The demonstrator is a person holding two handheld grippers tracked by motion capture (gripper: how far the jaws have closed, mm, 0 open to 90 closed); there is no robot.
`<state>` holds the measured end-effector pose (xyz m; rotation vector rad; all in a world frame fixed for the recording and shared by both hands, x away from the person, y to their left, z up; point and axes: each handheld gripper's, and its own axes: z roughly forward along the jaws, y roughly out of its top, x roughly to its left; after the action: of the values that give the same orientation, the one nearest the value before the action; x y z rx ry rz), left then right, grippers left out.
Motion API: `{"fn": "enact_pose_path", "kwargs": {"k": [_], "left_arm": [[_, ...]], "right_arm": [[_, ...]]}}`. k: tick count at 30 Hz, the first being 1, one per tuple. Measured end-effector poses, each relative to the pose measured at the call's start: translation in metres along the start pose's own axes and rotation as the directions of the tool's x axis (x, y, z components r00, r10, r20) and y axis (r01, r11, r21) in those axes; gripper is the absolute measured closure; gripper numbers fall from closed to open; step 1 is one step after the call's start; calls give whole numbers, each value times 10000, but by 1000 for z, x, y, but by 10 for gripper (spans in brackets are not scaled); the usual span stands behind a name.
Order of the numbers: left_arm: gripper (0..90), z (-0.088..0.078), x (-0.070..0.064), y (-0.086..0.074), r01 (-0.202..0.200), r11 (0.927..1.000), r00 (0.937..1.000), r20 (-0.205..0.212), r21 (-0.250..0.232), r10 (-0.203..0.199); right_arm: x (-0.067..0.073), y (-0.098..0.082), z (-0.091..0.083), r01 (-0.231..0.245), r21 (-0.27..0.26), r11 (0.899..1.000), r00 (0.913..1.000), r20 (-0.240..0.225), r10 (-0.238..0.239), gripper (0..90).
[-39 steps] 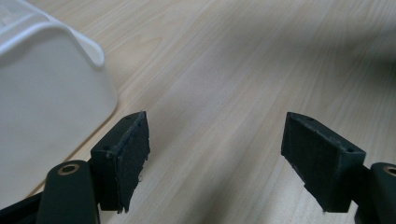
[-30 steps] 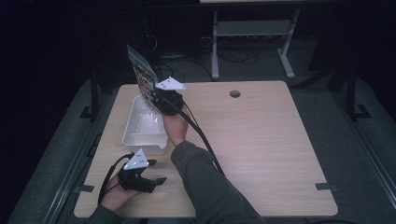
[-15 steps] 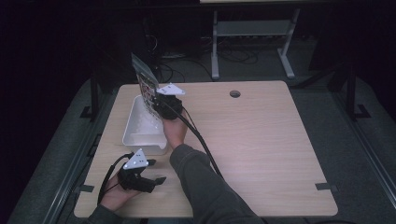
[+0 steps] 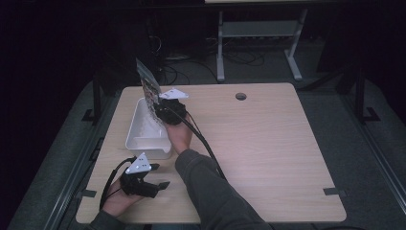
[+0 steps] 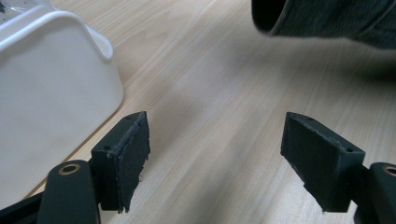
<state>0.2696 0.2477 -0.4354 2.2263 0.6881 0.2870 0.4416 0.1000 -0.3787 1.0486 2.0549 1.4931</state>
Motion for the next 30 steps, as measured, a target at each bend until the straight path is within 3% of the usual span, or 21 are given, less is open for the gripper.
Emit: {"fn": "enact_pose_path", "kwargs": {"k": [6,8,12,24,30], "left_arm": [[231,1,0,0,-30,10000,10000,23,33,29],[231,1,0,0,-38,10000,10000,19,47,38],[231,1,0,0,-46,10000,10000,16,39,46],[232,1,-1,0,-43,10000,10000,20,35,43],[232,1,-1,0,-62,10000,10000,10,53,62]], "right_arm": [[-8,6,-2,506,611,9968,9987,-72,-502,627],[-7,6,-3,903,811,9926,9958,68,-912,666],[-4,5,-3,1269,954,9873,9913,232,-1297,690],[5,1,-3,1585,1030,9820,9853,474,-1640,728],[3,-2,-5,1157,976,9885,9902,675,-1225,732]]}}
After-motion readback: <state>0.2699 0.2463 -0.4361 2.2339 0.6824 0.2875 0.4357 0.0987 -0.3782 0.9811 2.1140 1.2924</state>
